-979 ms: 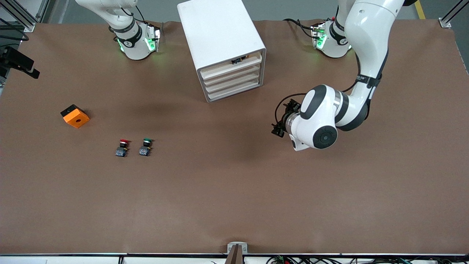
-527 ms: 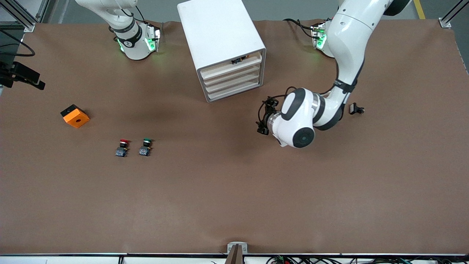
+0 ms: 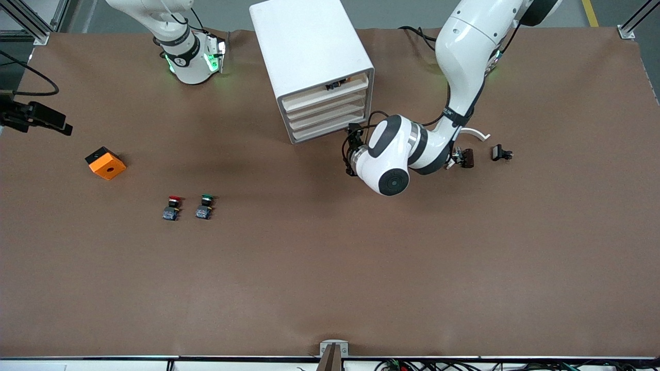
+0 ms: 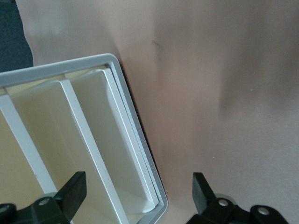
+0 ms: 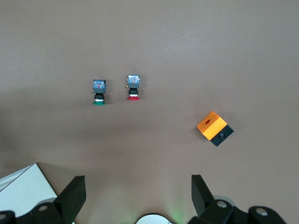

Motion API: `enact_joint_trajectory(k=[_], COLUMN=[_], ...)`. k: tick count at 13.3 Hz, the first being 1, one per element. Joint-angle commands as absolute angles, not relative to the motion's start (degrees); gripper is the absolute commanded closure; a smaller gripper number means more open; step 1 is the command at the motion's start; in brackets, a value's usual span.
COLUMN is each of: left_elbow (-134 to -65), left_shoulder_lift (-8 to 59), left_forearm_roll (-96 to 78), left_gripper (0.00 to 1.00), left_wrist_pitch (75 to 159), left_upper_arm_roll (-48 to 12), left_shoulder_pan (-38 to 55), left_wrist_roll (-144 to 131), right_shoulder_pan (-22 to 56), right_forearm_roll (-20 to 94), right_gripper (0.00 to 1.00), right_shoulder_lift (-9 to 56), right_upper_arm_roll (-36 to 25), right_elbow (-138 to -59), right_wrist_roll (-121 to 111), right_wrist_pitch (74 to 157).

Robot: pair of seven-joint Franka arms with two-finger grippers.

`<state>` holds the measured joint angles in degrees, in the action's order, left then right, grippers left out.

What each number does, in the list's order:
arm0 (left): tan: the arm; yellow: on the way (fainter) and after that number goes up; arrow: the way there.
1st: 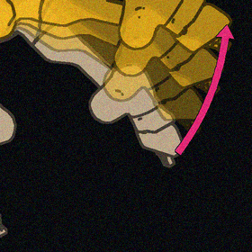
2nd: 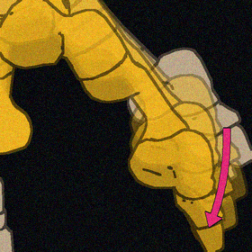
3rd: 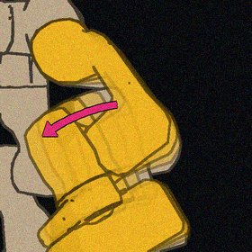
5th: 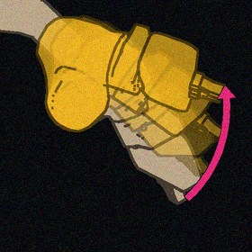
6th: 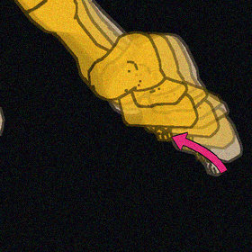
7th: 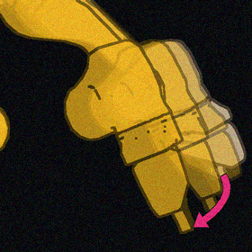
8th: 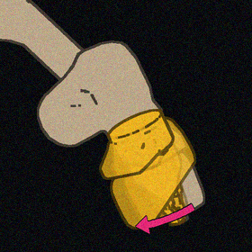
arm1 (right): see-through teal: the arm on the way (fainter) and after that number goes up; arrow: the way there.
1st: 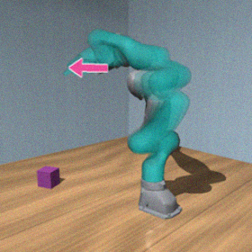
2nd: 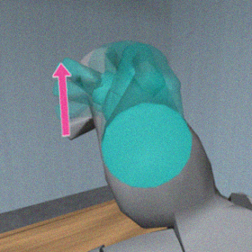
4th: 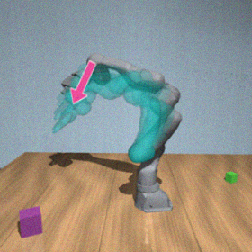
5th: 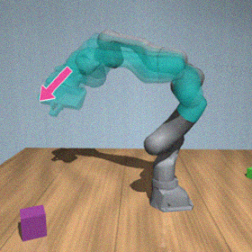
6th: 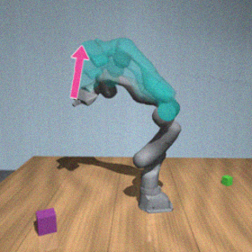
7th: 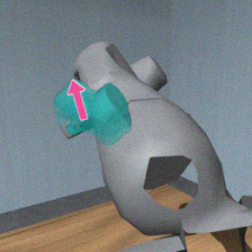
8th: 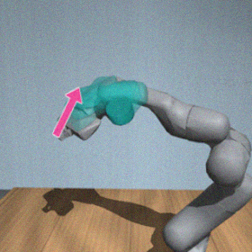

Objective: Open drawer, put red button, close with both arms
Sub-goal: 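Grasp the drawer handle with the left gripper while the right gripper reaches out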

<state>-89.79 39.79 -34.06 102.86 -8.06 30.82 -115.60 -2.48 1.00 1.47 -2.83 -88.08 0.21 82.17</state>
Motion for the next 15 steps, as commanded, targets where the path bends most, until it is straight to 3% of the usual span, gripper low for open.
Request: enact_joint_trajectory(k=[1,5,8,15], left_elbow=[-88.51,-86.49,-85.0,-84.55], left_shoulder_lift=[42.09,43.07,43.07,44.38], left_forearm_roll=[-37.16,-42.61,-44.65,-49.04], left_gripper=[0.0,0.0,0.0,0.0], left_wrist_pitch=[102.13,99.86,92.92,88.16], left_upper_arm_roll=[-7.74,-7.65,-7.47,-7.56], left_shoulder_pan=[31.28,30.59,30.59,30.94], left_wrist_roll=[-116.02,-116.28,-119.95,-121.46], right_shoulder_pan=[-2.99,-3.08,-2.81,-2.99], right_forearm_roll=[0.53,0.35,0.44,1.93], right_gripper=[0.0,0.0,0.0,0.0], right_shoulder_lift=[5.25,5.89,6.06,6.33], right_upper_arm_roll=[-2.9,-3.08,-3.08,-2.99], right_elbow=[-86.57,-86.57,-86.66,-92.45], right_wrist_roll=[-0.18,-0.26,-0.18,3.94], right_wrist_pitch=[81.04,81.47,81.74,90.86])
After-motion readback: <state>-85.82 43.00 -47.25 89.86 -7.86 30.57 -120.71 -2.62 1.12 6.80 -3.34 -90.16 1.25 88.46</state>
